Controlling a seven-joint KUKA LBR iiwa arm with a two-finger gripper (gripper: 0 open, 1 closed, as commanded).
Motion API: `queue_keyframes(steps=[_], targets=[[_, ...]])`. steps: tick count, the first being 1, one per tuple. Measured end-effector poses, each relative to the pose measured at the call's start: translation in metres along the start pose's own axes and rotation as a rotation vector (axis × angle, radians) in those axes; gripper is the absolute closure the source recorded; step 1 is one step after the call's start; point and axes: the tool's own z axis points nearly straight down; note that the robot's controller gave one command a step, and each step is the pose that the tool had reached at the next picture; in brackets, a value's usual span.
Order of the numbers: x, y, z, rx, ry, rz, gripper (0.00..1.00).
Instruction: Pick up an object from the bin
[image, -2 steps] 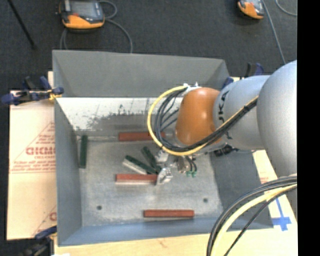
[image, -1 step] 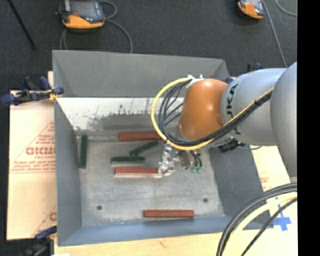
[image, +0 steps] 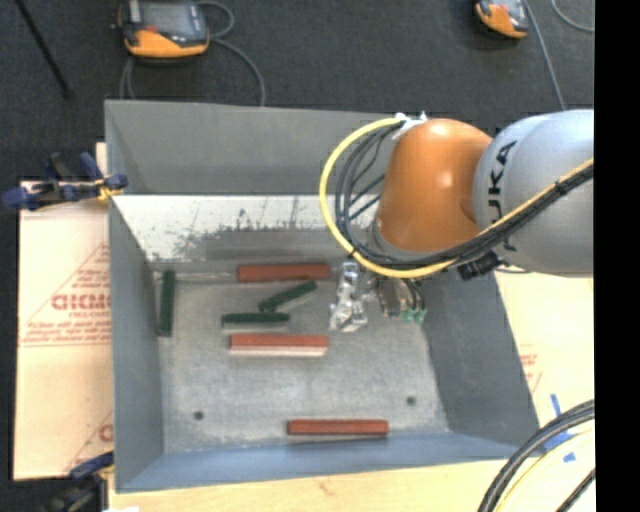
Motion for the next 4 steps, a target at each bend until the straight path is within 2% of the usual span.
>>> queue_keyframes(steps=[1,2,3,4], targets=[[0.016,0.006,0.108,0.0,-0.007,-0.058,0.0],[0.015,0.007,0.11,-0.001,-0.01,-0.06,0.0],[0.016,0.007,0.102,0.0,-0.006,-0.061,0.0],[-0.075,0.064,0.105,0.005,-0.005,-0.274,1.0]])
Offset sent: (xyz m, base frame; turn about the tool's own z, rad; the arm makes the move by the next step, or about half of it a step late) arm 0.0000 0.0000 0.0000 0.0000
